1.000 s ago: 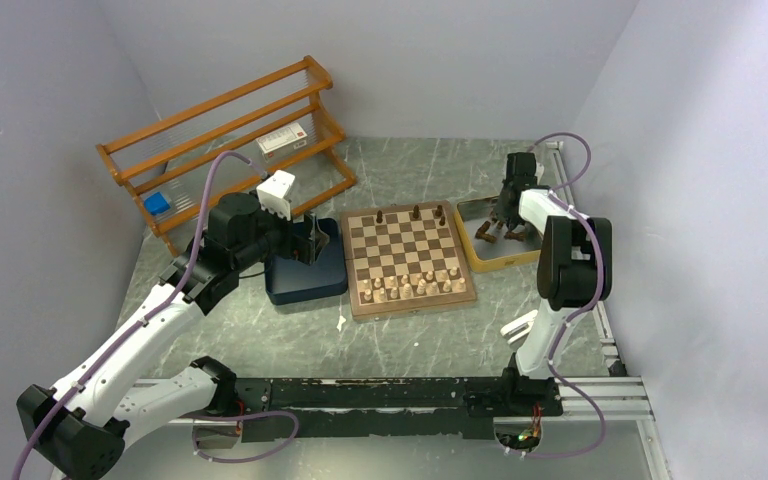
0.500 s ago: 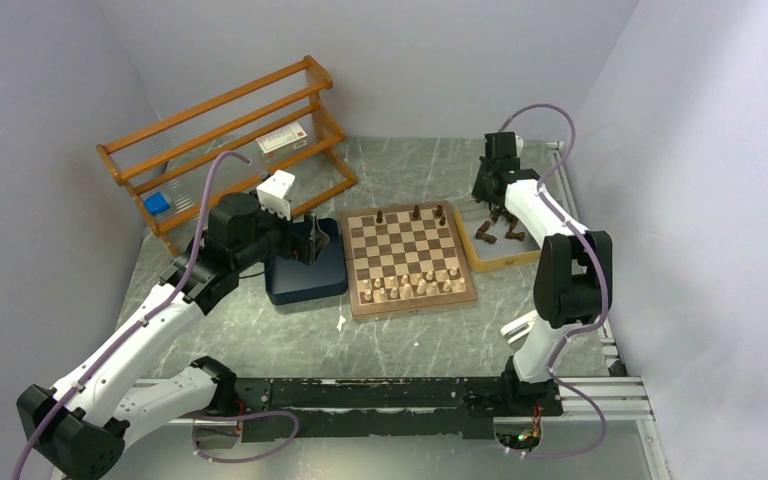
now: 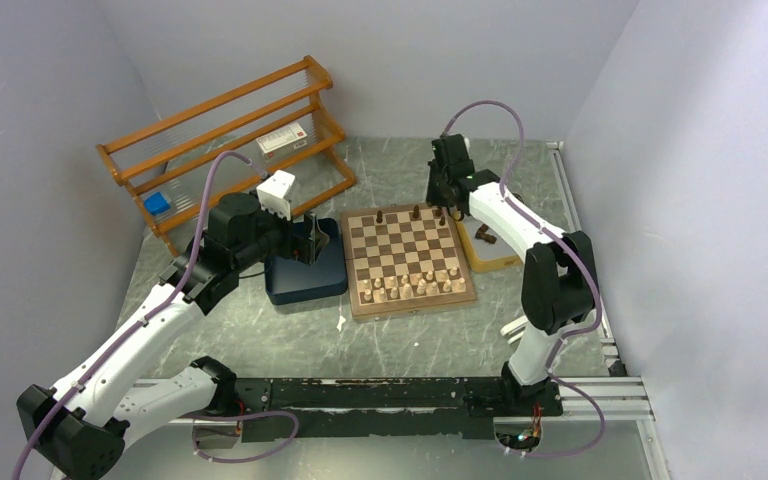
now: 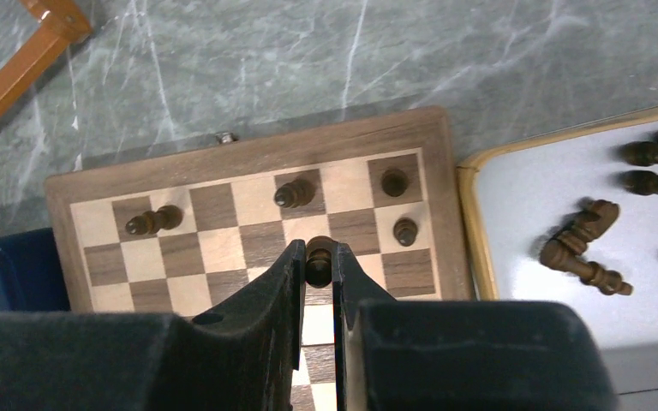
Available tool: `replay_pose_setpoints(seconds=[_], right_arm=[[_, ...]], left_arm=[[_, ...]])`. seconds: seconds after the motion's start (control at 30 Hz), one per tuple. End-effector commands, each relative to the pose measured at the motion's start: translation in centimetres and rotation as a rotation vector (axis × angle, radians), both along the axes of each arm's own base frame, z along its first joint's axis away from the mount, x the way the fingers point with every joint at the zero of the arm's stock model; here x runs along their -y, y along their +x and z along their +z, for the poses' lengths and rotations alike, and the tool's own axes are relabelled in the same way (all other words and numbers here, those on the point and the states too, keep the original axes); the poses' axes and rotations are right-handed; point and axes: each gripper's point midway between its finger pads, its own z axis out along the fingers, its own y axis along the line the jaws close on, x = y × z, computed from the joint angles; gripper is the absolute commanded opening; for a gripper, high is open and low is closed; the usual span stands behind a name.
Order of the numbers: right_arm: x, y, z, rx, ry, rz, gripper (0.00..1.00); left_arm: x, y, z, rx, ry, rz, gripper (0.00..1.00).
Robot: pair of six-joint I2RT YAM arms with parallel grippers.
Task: Set up the chess pieces on the board
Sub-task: Place the chess piece on the chessboard.
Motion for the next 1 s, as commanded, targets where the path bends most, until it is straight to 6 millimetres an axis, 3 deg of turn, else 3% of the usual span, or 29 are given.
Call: replay_pose_setpoints(seconds=[0.0, 0.2, 0.47, 0.97], right_arm=[[-1.7, -0.2, -0.9, -0.018, -0.004, 0.015, 0.11], [-2.8, -0.9, -3.0, -0.057, -0.032, 0.040, 0.11], [-2.2, -1.3, -5.6, -0.101, -0.087, 0.025, 0.12], [-1.2, -1.1, -6.7, -0.110, -0.130, -0.012, 0.12]], left_arm=[[0.3, -0.1, 0.2, 0.021, -0.003, -0.018, 0.98], [0.4, -0.1, 0.2, 0.021, -0.005, -0.021, 0.98], [0.4, -0.1, 0.2, 0.020, -0.005, -0.024, 0.98], [0.3, -0.1, 0.2, 0.021, -0.002, -0.019, 0.98]])
